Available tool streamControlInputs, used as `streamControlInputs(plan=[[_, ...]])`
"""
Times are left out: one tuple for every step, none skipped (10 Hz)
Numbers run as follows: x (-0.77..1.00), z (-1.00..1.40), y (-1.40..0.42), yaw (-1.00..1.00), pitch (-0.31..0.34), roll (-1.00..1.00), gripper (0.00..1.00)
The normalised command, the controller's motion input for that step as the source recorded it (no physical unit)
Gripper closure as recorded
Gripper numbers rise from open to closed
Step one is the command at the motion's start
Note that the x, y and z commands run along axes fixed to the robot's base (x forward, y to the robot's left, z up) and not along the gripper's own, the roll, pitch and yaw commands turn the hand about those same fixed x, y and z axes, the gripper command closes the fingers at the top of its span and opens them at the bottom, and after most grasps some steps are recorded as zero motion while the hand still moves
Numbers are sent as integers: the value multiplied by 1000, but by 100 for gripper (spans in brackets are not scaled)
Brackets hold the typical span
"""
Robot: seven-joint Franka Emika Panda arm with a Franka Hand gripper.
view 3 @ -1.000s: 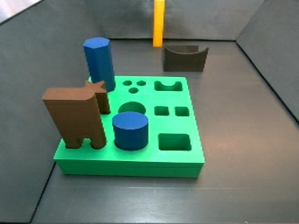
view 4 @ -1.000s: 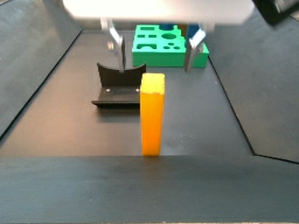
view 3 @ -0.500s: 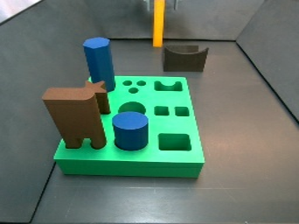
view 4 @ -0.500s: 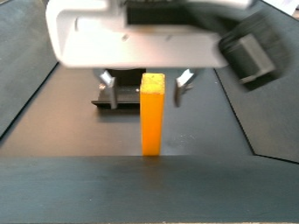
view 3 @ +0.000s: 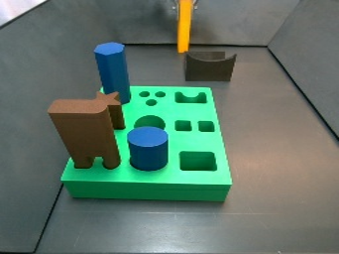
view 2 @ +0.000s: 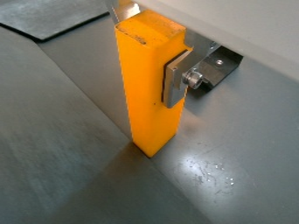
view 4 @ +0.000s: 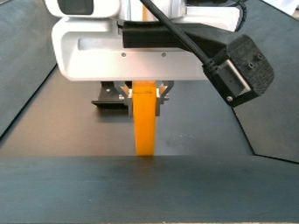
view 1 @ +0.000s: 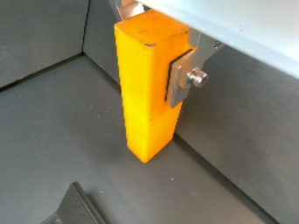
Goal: Pick up the rectangle object. Move up. Move to above the board. Insert the rectangle object.
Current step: Pick up the rectangle object.
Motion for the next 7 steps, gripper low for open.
streamControlInputs(plan=[[0,0,0,0,0,0,100],[0,0,0,0,0,0,100],[0,0,0,0,0,0,100],[0,0,0,0,0,0,100],[0,0,0,0,0,0,100],[0,0,0,0,0,0,100],[0,0,0,0,0,0,100]])
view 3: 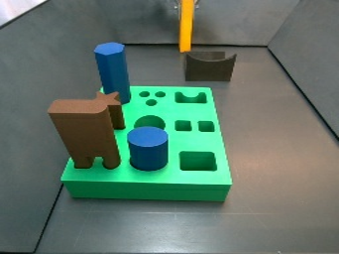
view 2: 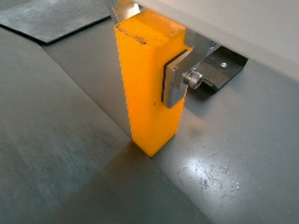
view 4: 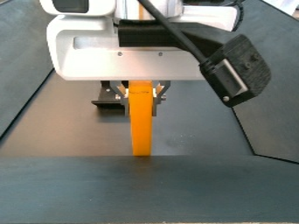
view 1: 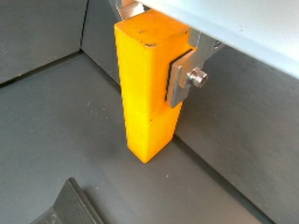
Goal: Pick up the rectangle object. Move up. Move to above the board. Insert the rectangle object.
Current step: Pick up the rectangle object, then move up, then move to above the board.
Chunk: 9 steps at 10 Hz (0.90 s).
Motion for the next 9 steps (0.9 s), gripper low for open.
streamControlInputs(plan=[[0,0,0,0,0,0,100],[0,833,0,0,0,0,100],[-21,778,-44,25,10,-9,100],[-35,665,-37,23,20,9,100],[-35,519,-35,16,33,33,100],[-32,362,-24,18,46,55,100],[68,1000,300,-288,-104,-81,100],[72,1000,311,-281,-90,-85,100],[72,1000,285,-210,-18,-114,100]])
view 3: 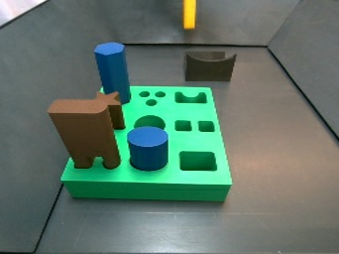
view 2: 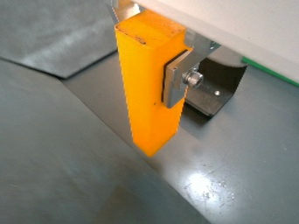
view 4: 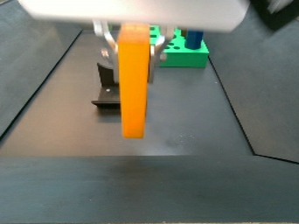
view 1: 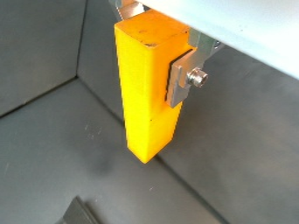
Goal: Pick up the rectangle object. Move up. Move to above the board. Insert the rectangle object.
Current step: Move to above the board.
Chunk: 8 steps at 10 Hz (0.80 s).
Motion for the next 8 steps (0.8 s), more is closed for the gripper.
streamControlInputs(plan=[[79,1000,265,-147,21,-115,100],[78,1000,246,-100,52,-111,100],[78,1000,224,-72,66,-98,100],[61,904,173,-47,75,-81,100],[43,726,114,-40,83,-68,100],[29,554,75,-38,86,-51,100],[17,389,52,-36,90,-33,100],[11,177,31,-32,100,-15,100]])
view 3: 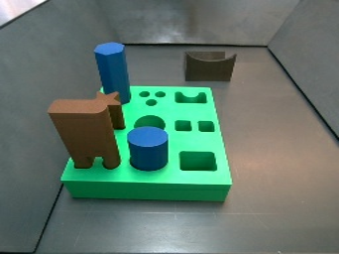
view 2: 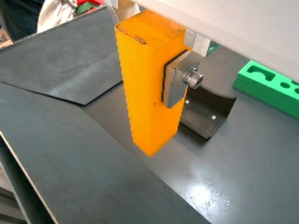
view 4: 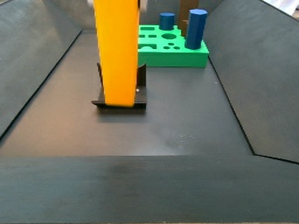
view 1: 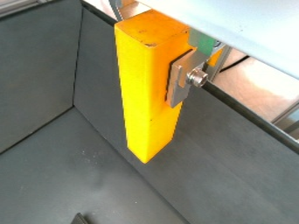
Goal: Pick up the rectangle object. Move up. Move to above the board. Insert the rectangle object.
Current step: Move to above the board.
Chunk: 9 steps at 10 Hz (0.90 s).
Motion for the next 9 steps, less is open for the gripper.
streamControlInputs(plan=[[-171,85,-1000,-91,604,107,100],[-170,84,-1000,-59,546,151,100],[-172,86,-1000,-15,440,183,100],[-176,83,-1000,-1,162,71,100],[-177,84,-1000,3,99,53,100],[-184,86,-1000,8,32,67,100],[-185,86,-1000,7,17,63,100],[-185,86,-1000,4,6,66,100],[-186,86,-1000,3,0,48,100]])
